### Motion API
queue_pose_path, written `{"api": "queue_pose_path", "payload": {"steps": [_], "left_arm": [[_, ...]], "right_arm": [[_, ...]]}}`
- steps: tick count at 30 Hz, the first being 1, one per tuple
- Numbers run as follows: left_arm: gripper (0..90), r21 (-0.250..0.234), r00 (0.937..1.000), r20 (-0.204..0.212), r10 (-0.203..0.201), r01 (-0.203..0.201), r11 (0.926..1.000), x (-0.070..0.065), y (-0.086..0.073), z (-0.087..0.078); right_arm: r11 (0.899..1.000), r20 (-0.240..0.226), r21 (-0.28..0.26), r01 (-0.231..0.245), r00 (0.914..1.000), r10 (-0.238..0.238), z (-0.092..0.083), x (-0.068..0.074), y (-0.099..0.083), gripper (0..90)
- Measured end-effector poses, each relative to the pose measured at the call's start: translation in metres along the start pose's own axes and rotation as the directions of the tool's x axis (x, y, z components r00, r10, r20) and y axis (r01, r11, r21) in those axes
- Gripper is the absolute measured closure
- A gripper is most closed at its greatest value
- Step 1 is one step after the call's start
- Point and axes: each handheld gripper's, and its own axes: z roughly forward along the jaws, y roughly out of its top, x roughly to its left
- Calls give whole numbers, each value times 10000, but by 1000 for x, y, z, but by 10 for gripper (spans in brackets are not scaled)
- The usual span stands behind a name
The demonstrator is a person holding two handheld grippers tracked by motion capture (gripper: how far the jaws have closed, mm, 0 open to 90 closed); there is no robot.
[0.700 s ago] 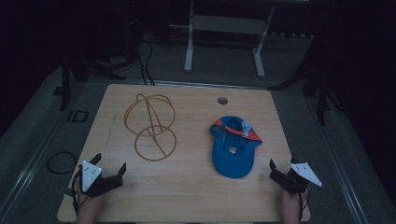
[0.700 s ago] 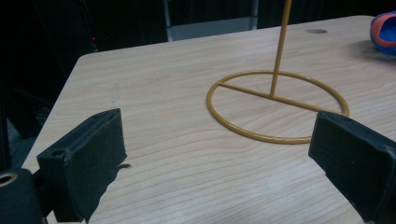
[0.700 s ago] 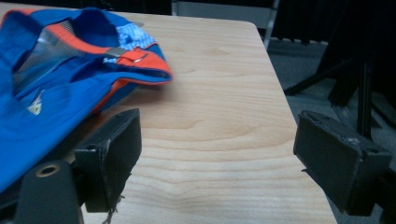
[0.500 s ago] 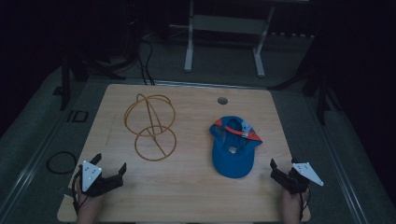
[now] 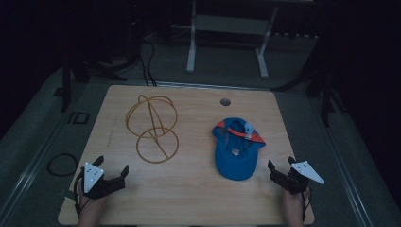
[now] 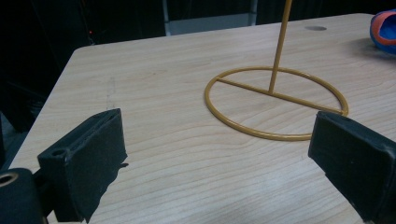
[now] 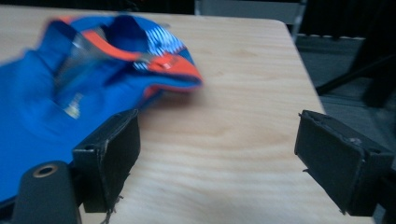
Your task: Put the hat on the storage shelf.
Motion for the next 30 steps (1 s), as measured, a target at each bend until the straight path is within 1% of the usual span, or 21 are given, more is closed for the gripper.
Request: {"api": "queue_pose_path", "payload": {"steps": [1,2,5,8,10,12,13,14,17,19,20,21,22,23,24,25,27,28,29,30], "left_arm": [[44,-45,10000,3,-22,22,10000,0,0,0],[44,-50,10000,11,-19,19,10000,0,0,0],[45,-85,10000,15,-51,51,10000,0,0,0],[45,-31,10000,32,54,-54,10000,-1,0,1],[45,-19,9999,31,119,-119,9999,-1,0,1],[45,-27,10000,18,83,-83,10000,-1,0,0],[45,-34,10000,29,64,-64,10000,-1,0,-1],[45,-40,10000,29,36,-36,10000,0,0,-2],[52,-34,10000,73,36,-36,10000,0,-1,-3],[52,-66,9999,163,41,-40,10000,1,-1,-4],[52,-98,9999,162,56,-54,9999,1,-1,-4],[52,-118,9998,182,28,-26,9999,2,0,-4],[52,-92,9999,165,-15,16,10000,2,0,-3],[52,-23,9999,140,-69,69,10000,2,0,-3],[52,95,9999,129,-109,108,9999,2,0,-2],[43,170,9999,79,-113,112,9998,2,0,-2],[30,148,9999,94,-112,110,9998,2,1,-2],[30,82,9997,146,-203,202,9998,2,1,-3],[30,-36,9994,184,-291,291,9996,2,2,-3],[30,-30,9993,230,-306,307,9995,2,2,-4]], "right_arm": [[10000,-105,88,24,9999,-23,1,0,4,144],[9998,-115,151,125,9999,-123,2,1,9,144],[9995,-310,292,81,9995,-72,7,-1,22,145],[9990,-757,442,31,9971,3,16,-6,32,143],[9983,-1037,560,131,9946,-73,23,-8,36,142],[9966,-1118,778,285,9935,-197,31,-9,42,142],[9962,-1263,847,196,9920,-87,35,-11,44,142],[9968,-1363,799,88,9907,21,37,-12,48,142],[9952,-1366,972,-105,9903,238,48,-14,60,142],[9952,-1662,965,-163,9856,323,55,-17,68,142],[9945,-2066,1008,-295,9772,499,62,-19,76,148],[9945,-2066,1008,-295,9772,499,62,-19,76,148],[9942,-2029,1047,-242,9782,452,66,-19,81,169],[9933,-2159,1147,-140,9756,387,70,-19,85,194],[9928,-2208,1194,-20,9749,285,74,-19,89,208],[9927,-2144,1204,76,9766,186,78,-18,93,224],[9912,-2264,1305,212,9740,89,87,-17,101,266],[9898,-2233,1383,342,9747,-25,91,-16,104,305],[9891,-2310,1399,464,9729,-130,96,-15,107,321],[9877,-2328,1445,595,9722,-245,100,-14,111,336]]}}
